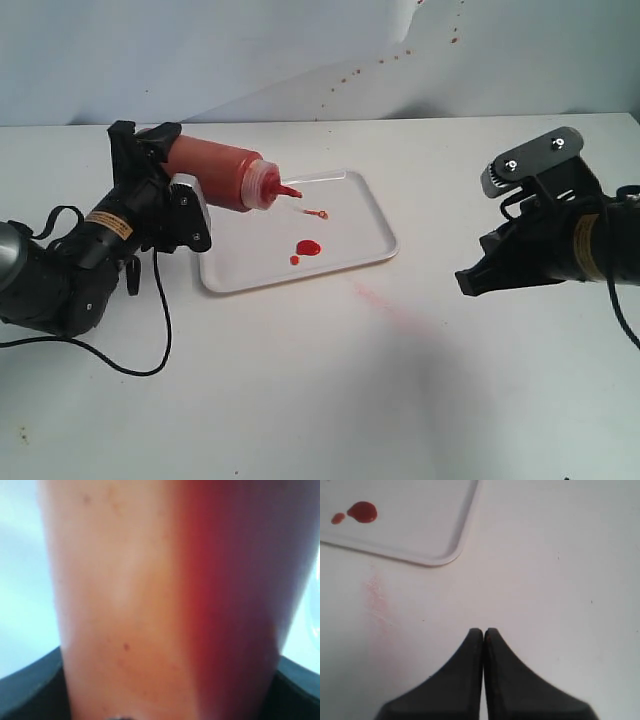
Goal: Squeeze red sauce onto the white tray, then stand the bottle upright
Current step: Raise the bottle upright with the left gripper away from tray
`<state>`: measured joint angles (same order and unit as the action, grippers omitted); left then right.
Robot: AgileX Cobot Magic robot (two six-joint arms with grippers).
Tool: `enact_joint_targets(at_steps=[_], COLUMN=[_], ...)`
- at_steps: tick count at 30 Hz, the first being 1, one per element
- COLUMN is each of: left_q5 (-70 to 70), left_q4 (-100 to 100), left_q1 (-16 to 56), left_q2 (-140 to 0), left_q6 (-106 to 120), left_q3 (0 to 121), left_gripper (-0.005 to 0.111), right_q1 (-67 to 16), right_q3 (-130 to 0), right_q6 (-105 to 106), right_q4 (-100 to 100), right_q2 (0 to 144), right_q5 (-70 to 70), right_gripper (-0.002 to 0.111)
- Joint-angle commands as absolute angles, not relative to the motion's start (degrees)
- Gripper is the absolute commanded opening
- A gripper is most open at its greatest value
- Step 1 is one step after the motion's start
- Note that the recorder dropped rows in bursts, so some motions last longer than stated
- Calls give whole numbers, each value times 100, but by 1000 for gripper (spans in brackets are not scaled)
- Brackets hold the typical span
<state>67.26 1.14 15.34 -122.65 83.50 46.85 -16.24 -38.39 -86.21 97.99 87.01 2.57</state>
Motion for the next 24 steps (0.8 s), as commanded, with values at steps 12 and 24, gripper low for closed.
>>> enact_joint_targets(at_steps=[12,24], left_q5=[6996,6996], left_q4=[927,696], left_q1=[1564,1553], left_q2=[-12123,-11123], left_q6=[5039,2720], left_q3=[4685,4082], left_gripper=[0,0], right_q1=[-1602,-1602], right_q3=[-4213,-4278], right_q6=[-8116,-7662], right_q4=[9717,8729], right_q2=[9544,9577], right_q5=[257,724], right_gripper=[0,0])
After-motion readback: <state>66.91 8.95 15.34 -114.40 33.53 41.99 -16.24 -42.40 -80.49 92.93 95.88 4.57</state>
